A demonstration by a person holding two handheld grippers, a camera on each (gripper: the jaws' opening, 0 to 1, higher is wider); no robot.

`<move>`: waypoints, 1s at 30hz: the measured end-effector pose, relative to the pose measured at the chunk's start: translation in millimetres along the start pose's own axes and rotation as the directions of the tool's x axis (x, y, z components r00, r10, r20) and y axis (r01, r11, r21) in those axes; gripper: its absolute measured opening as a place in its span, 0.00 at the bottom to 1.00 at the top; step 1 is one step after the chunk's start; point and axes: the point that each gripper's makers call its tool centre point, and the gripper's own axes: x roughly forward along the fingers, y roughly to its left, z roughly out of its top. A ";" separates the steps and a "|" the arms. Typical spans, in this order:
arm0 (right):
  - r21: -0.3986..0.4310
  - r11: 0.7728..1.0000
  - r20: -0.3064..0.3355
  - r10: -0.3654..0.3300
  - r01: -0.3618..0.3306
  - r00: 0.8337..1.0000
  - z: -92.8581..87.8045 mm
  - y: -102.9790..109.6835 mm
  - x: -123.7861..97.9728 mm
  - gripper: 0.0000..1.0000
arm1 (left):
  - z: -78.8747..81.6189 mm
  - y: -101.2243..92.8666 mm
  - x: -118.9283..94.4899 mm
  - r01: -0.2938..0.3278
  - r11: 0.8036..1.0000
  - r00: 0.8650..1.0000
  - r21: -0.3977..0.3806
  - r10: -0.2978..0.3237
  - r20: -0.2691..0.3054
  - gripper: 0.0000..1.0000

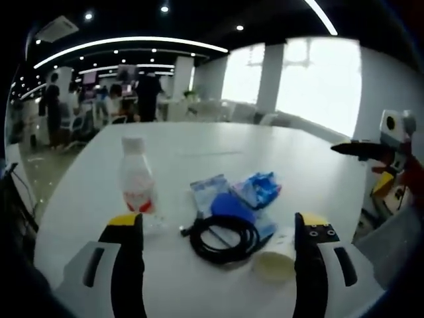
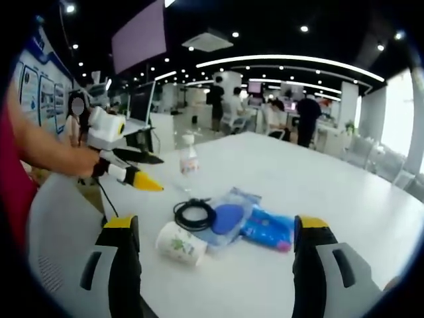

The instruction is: Arrange the tabletop items into an orderly group along one side of the table until the central work area is clear of visible clutter.

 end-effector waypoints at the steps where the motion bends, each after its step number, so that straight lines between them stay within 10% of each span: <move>1: -0.002 1.000 0.000 0.002 -0.002 1.000 0.9 0.1 2.3 0.96 | -0.6 -0.6 0.6 0.003 1.000 1.000 0.001 -0.003 -0.003 0.90; 30: -0.029 0.995 -0.157 0.087 -0.093 0.984 -27.8 6.2 106.6 0.82 | -39.6 12.1 38.2 -0.016 1.000 0.989 0.025 0.019 -0.148 0.72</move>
